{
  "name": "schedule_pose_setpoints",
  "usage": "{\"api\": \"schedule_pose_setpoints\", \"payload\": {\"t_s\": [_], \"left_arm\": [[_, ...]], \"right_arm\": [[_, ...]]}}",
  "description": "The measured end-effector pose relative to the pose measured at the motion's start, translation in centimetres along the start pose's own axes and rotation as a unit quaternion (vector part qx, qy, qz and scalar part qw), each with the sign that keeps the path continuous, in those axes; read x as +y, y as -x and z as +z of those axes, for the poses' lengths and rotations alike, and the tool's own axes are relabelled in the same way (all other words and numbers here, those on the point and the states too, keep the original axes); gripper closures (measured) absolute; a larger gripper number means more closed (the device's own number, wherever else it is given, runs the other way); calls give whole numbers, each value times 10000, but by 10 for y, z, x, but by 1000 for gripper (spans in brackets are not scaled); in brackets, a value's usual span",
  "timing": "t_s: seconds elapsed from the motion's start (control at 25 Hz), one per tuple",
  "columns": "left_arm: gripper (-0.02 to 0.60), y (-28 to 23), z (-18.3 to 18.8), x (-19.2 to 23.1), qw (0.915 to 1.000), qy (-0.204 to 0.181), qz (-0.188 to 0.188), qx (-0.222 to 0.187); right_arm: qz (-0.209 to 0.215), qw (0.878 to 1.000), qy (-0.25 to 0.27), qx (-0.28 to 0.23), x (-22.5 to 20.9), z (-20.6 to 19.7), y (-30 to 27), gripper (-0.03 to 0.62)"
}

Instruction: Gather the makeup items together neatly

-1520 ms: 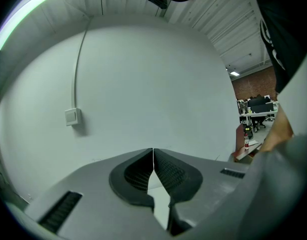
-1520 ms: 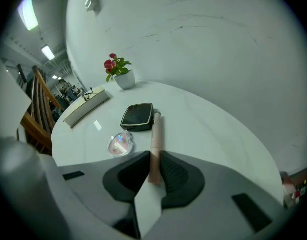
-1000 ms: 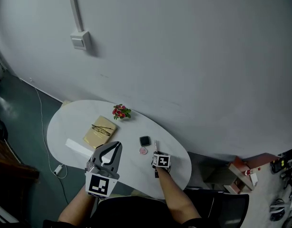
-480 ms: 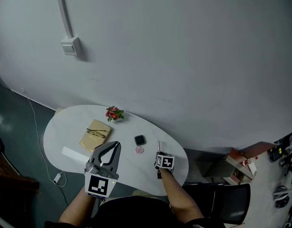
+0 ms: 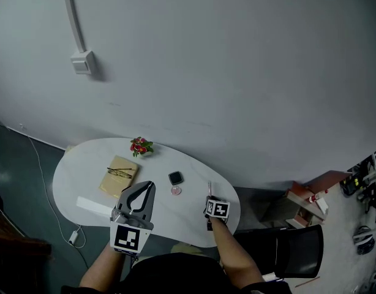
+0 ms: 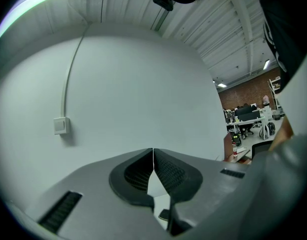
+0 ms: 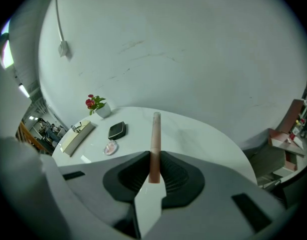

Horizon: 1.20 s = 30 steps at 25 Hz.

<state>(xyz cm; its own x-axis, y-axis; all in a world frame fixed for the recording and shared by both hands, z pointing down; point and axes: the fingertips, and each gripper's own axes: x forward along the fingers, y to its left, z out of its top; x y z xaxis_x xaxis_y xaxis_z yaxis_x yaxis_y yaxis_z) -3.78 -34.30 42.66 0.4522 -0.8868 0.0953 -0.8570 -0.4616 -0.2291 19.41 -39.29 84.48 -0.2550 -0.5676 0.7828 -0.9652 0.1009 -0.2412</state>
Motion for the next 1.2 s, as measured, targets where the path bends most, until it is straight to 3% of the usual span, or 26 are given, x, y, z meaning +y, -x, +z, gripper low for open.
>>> {"api": "schedule_pose_setpoints", "payload": {"t_s": [0.72, 1.2], "left_arm": [[557, 20, -16, -27, 9993, 252, -277, 18], [557, 4, -24, -27, 9988, 123, -458, 89]], "right_arm": [[-549, 9980, -308, 40, -50, -55, 36, 514], [-833, 9958, -279, 239, -70, -65, 18, 514]]}}
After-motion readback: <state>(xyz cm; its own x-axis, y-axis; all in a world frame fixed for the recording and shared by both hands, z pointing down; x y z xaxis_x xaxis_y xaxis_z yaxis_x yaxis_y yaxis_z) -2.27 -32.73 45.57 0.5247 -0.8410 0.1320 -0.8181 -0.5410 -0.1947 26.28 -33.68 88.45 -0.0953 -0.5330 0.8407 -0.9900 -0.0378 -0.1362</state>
